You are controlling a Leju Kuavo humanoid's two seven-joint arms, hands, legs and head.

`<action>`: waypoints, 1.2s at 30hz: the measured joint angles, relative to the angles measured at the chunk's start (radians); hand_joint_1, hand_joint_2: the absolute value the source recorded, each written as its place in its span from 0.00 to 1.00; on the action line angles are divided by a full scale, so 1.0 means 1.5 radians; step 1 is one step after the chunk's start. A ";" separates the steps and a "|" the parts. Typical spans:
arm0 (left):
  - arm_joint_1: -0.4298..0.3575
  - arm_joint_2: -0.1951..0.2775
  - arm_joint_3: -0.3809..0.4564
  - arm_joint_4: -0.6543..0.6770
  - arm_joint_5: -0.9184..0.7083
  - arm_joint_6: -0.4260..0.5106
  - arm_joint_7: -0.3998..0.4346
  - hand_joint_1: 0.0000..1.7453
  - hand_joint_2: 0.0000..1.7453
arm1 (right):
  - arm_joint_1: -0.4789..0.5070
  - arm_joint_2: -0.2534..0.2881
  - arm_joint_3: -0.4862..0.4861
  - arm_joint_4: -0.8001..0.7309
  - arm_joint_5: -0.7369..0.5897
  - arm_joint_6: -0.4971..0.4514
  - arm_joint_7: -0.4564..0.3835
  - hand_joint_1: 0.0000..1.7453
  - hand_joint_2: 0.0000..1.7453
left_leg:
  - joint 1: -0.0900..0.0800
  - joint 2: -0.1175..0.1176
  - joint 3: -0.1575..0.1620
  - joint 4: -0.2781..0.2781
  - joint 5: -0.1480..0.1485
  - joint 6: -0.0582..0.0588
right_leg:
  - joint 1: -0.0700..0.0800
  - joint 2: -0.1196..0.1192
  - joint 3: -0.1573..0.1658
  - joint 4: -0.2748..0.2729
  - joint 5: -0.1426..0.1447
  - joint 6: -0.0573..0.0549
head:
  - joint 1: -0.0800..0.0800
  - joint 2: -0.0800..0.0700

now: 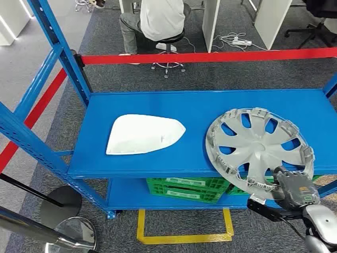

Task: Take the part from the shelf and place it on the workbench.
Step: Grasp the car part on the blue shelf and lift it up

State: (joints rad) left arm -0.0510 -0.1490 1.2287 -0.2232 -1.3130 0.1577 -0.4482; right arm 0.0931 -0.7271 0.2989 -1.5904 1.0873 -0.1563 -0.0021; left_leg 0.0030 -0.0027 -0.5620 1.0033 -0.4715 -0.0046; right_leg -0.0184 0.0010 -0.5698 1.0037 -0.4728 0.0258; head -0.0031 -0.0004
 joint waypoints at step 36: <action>0.003 -0.011 0.000 0.000 0.002 0.006 -0.001 0.00 0.00 | -0.077 0.114 0.005 -0.145 0.095 -0.156 0.005 1.00 1.00 | 0.000 0.000 -0.002 0.000 0.000 0.000 | 0.000 0.000 -0.002 0.001 0.000 0.000 | 0.000 0.000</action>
State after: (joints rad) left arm -0.0458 -0.1658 1.2291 -0.2232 -1.3101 0.1667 -0.4502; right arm -0.0226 -0.5567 0.3067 -1.8080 1.2293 -0.3898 0.0054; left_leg 0.0030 -0.0028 -0.5650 1.0032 -0.4710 -0.0045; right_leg -0.0185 0.0011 -0.5725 1.0045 -0.4731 0.0259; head -0.0028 -0.0004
